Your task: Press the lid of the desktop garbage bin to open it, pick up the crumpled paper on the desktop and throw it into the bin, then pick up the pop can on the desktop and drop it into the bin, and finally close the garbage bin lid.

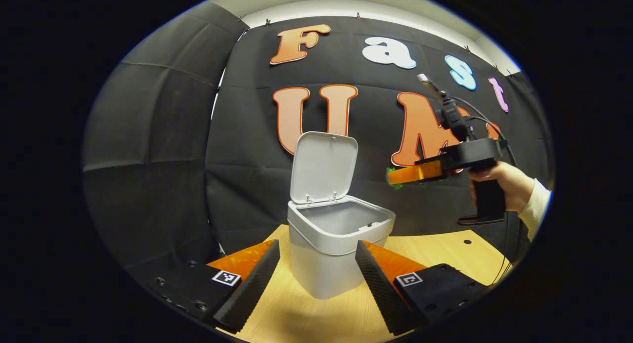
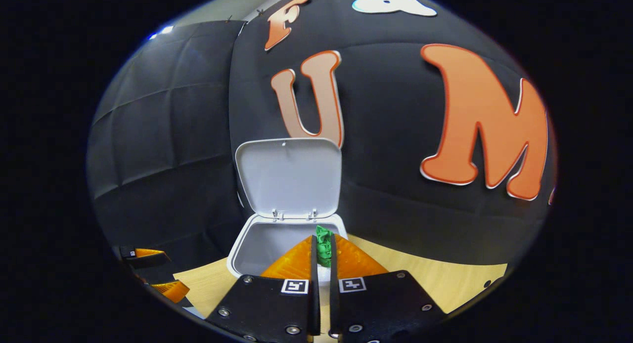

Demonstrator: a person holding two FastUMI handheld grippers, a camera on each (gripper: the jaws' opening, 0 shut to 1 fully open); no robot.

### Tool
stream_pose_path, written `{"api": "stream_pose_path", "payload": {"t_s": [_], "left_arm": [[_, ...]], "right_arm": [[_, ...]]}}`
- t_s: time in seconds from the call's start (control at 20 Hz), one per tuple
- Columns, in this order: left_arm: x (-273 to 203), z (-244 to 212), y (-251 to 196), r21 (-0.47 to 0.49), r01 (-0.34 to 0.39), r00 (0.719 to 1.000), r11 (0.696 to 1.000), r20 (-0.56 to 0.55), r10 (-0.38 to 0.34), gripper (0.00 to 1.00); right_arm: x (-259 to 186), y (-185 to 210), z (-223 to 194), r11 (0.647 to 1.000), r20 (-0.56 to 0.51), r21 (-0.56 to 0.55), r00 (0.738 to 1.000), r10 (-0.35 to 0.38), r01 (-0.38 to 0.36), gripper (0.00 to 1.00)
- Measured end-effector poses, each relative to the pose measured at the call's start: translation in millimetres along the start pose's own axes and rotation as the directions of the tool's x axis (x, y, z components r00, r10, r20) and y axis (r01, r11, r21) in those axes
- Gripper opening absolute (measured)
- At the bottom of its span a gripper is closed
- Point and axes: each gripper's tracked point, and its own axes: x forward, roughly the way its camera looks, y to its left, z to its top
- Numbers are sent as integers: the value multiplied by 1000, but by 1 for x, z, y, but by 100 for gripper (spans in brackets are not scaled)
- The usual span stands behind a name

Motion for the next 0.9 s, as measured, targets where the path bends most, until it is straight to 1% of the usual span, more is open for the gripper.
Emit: {"api": "stream_pose_path", "payload": {"t_s": [0.2,0.3,0.4,0.45,0.5,0.55,0.6,0.65,0.7,0.75,0.8,0.85,0.9], "left_arm": [[-4,-3,24,-1,-26,1000,1000,-9,26,98],[-6,-6,33,4,-36,999,999,-14,36,98],[-7,-6,41,7,-43,999,999,-15,43,98],[-7,-7,43,8,-47,999,999,-16,47,98],[-6,-5,46,6,-49,999,999,-14,49,98],[-5,-4,49,5,-50,999,999,-11,50,98],[-7,-2,51,3,-52,999,999,-8,52,98],[-5,-3,51,2,-51,999,999,-8,51,98],[-4,-2,53,2,-48,999,999,-7,48,98],[-3,-3,52,4,-46,999,999,-7,46,97],[-3,-3,52,6,-44,999,999,-8,44,97],[-3,-3,51,7,-40,999,999,-8,40,97],[-3,-3,50,9,-37,999,999,-8,37,97]], "right_arm": [[36,7,-18,1000,-81,20,997,-13,15,8],[51,9,-31,999,-133,34,991,-12,16,10],[57,7,-43,999,-175,47,985,-6,14,13],[58,9,-48,998,-175,53,985,-4,14,19],[59,11,-47,998,-169,62,986,-3,14,23],[55,14,-43,998,-170,67,986,0,12,19],[55,16,-41,998,-170,69,985,6,6,35],[57,18,-42,998,-178,67,984,6,6,47],[57,20,-44,998,-178,59,984,5,6,46],[57,19,-44,999,-178,49,984,-2,11,69],[57,18,-43,999,-172,42,985,-5,13,87],[56,18,-41,999,-165,40,986,-6,13,94],[54,18,-39,999,-157,40,987,-12,18,94]]}}
